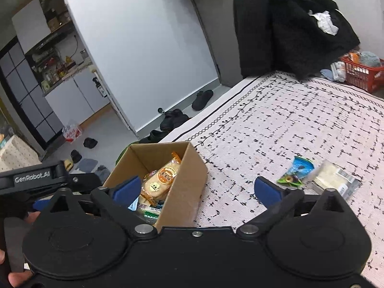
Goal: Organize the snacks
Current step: 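Move the left tool to the blue candy packet while the right approaches the clear cheese packet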
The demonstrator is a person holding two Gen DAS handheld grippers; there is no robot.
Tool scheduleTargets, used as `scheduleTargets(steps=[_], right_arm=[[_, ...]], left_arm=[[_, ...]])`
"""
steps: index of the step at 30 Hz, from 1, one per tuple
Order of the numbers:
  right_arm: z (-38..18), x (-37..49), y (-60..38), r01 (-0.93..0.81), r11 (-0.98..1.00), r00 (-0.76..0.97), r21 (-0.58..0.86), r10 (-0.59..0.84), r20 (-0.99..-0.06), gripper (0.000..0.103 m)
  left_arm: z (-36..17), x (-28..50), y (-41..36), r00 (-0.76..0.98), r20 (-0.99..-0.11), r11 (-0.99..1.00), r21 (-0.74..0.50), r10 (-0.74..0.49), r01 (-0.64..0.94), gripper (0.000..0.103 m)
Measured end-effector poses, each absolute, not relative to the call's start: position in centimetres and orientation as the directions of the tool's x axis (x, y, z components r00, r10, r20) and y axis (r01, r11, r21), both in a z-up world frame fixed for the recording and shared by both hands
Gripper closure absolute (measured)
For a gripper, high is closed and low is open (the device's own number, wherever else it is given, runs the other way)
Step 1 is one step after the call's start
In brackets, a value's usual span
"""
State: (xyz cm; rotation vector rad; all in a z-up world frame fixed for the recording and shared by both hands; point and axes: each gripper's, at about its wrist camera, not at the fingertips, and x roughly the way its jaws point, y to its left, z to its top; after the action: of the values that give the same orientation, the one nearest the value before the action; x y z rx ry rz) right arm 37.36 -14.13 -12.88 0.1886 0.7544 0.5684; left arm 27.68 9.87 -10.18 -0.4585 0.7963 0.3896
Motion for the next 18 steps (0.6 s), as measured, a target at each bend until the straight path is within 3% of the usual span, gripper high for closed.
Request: scheduleTargets(steps=[10,18], right_arm=[[-12.9,38.0,-18.1,-0.357,0.844,0.617,0.400,0.535,-0.577,0.000],[-13.0,38.8,-21.0,-0.308,0.847,0.649,0.433,0.520,-0.555,0.000]], left_arm=[[-8.2,26.9,7.6,0.678,-0.723,0.831,-0.295,0.128,-0.471,0.000],[-6.1,26.4,5.2,0.784,-0.620,0.825,-0.421,0.042,-0.377,0.000]])
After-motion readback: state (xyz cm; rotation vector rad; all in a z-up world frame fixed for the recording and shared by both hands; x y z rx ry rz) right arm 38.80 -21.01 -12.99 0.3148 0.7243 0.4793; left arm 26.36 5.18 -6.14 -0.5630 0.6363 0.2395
